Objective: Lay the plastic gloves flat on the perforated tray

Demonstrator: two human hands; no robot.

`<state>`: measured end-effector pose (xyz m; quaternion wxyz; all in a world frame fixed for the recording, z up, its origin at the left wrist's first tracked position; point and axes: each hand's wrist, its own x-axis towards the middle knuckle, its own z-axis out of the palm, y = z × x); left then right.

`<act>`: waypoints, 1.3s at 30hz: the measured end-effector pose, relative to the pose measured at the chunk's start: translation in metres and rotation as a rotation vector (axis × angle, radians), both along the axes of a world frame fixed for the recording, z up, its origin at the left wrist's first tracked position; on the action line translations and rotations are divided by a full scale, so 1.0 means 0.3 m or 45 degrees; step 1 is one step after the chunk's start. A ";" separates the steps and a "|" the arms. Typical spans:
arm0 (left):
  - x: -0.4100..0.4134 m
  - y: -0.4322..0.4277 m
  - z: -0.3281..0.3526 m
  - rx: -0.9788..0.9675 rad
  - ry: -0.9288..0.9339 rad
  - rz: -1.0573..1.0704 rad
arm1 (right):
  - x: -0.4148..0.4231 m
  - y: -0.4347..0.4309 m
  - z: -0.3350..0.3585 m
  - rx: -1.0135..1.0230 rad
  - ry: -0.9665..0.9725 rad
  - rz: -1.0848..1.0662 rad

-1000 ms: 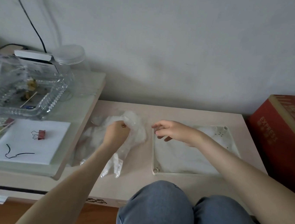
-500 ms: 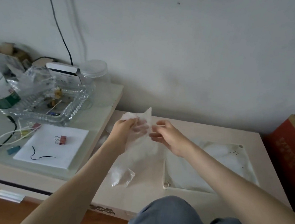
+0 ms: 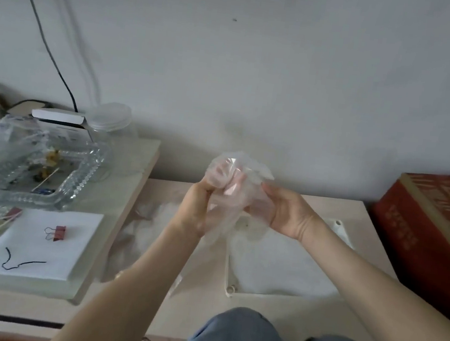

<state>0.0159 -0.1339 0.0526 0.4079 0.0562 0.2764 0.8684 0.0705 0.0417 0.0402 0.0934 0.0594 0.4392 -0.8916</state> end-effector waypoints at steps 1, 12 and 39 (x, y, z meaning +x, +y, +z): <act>-0.001 0.008 -0.001 0.015 -0.008 -0.005 | 0.010 0.026 0.006 0.036 -0.005 -0.034; -0.042 0.107 -0.080 -0.677 0.449 -0.415 | 0.142 0.279 0.057 0.828 -0.174 0.102; 0.048 0.221 -0.355 -1.346 0.256 -0.009 | 0.151 0.479 -0.285 1.451 -0.338 -0.256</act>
